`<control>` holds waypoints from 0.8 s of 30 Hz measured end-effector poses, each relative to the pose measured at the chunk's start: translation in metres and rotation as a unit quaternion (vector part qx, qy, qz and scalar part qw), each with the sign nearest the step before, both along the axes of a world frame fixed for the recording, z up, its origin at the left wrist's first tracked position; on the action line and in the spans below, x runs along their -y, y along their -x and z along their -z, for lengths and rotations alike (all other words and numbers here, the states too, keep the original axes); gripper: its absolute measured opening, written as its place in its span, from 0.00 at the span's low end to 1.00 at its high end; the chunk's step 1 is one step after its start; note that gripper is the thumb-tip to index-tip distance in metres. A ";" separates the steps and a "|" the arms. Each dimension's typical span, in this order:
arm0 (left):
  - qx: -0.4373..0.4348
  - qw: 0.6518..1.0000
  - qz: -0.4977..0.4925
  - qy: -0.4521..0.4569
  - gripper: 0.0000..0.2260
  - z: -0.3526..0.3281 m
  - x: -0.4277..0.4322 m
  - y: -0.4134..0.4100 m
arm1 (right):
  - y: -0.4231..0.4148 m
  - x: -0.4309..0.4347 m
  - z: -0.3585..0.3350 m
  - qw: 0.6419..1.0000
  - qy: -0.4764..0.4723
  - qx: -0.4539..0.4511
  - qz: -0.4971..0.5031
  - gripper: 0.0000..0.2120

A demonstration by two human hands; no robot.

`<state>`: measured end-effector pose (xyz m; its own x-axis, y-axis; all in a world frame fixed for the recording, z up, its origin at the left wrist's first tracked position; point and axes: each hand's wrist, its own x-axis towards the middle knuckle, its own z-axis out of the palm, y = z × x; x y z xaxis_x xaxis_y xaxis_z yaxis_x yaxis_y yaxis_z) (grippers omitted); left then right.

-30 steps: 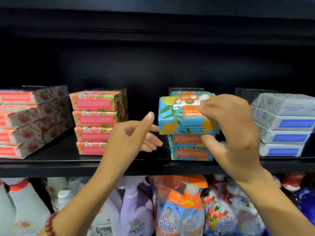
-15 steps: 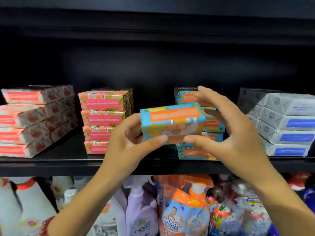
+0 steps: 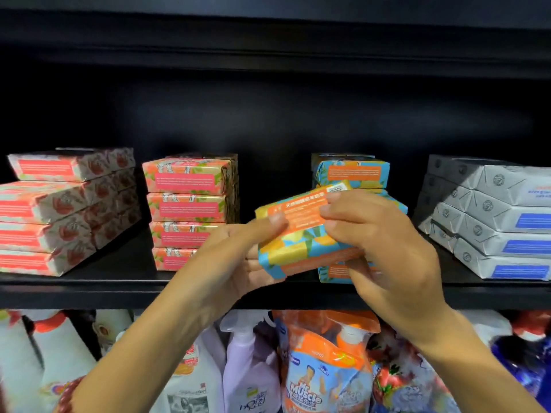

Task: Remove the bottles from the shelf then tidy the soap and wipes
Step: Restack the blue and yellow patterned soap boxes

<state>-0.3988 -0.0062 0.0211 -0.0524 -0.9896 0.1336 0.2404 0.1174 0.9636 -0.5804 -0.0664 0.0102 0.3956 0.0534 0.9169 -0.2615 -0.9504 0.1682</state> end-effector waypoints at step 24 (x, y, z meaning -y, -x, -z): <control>0.143 0.957 -0.137 0.214 0.29 0.029 -0.004 -0.021 | -0.018 0.002 0.015 0.998 -0.068 0.003 -0.003 0.16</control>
